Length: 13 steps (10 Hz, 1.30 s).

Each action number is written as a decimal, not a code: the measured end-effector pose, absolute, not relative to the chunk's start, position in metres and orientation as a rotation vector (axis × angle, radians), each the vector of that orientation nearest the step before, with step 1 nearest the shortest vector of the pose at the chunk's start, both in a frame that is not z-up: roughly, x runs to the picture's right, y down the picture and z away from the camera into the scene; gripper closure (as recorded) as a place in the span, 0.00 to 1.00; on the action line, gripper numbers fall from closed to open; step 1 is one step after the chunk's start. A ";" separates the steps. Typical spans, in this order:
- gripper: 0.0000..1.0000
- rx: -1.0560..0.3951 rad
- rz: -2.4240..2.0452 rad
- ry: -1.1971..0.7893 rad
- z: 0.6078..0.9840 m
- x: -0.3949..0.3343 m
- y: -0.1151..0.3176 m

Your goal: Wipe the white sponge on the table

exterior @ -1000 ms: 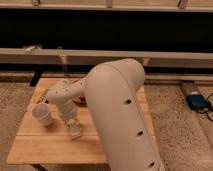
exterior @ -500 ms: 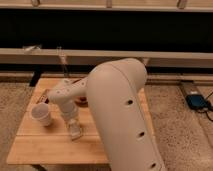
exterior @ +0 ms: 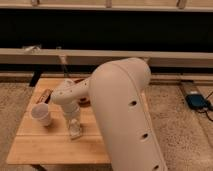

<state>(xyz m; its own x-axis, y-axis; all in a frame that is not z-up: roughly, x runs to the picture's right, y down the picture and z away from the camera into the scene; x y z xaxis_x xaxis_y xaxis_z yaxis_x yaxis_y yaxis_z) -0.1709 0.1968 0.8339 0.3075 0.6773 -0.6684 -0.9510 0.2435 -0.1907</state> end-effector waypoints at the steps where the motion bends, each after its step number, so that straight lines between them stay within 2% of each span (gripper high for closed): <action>1: 1.00 -0.620 1.231 0.495 0.839 -0.164 0.192; 7: 1.00 -0.607 1.251 0.498 0.840 -0.158 0.189; 13: 1.00 -0.536 1.453 0.445 0.849 -0.121 0.154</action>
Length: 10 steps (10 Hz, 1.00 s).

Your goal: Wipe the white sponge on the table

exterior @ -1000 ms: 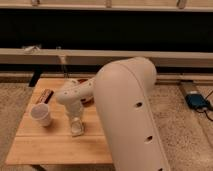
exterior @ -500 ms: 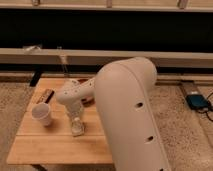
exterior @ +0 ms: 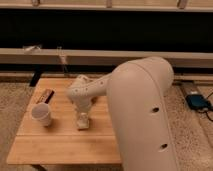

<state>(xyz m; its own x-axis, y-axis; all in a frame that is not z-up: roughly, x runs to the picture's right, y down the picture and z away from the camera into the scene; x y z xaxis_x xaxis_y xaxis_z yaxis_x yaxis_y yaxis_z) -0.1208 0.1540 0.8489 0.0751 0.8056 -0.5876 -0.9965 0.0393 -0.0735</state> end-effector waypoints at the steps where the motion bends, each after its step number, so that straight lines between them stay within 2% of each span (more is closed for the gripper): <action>1: 1.00 -0.530 1.466 0.440 0.848 -0.120 0.153; 10: 1.00 -0.422 1.483 0.451 0.851 -0.119 0.165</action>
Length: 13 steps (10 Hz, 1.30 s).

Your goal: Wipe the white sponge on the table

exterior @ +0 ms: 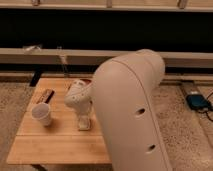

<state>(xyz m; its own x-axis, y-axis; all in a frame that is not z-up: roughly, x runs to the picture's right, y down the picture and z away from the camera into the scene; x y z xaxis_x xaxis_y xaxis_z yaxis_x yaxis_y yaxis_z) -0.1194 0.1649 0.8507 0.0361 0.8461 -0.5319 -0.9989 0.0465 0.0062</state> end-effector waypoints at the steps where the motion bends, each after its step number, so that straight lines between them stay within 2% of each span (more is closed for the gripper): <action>1: 1.00 -0.422 1.481 0.447 0.850 -0.122 0.166; 13: 1.00 -0.438 1.409 0.403 0.835 -0.148 0.182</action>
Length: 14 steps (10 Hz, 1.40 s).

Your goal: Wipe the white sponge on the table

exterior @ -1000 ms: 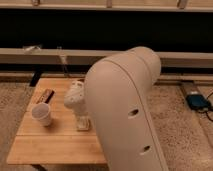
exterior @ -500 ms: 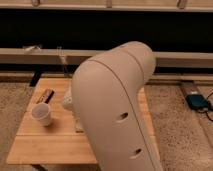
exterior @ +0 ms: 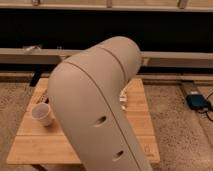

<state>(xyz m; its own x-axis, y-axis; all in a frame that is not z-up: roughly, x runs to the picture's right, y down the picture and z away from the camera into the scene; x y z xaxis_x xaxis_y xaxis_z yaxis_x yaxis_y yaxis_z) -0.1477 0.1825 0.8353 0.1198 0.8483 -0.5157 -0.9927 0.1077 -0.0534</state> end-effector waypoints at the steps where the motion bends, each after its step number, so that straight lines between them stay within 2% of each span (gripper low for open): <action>1: 1.00 -0.438 1.395 0.398 0.833 -0.151 0.185; 14: 1.00 -0.467 1.236 0.333 0.812 -0.191 0.213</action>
<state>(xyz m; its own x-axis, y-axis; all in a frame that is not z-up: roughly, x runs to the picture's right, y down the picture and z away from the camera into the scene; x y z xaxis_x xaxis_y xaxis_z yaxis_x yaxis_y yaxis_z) -0.1908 0.2133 0.8120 0.3003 0.8210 -0.4855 -0.9538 0.2544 -0.1598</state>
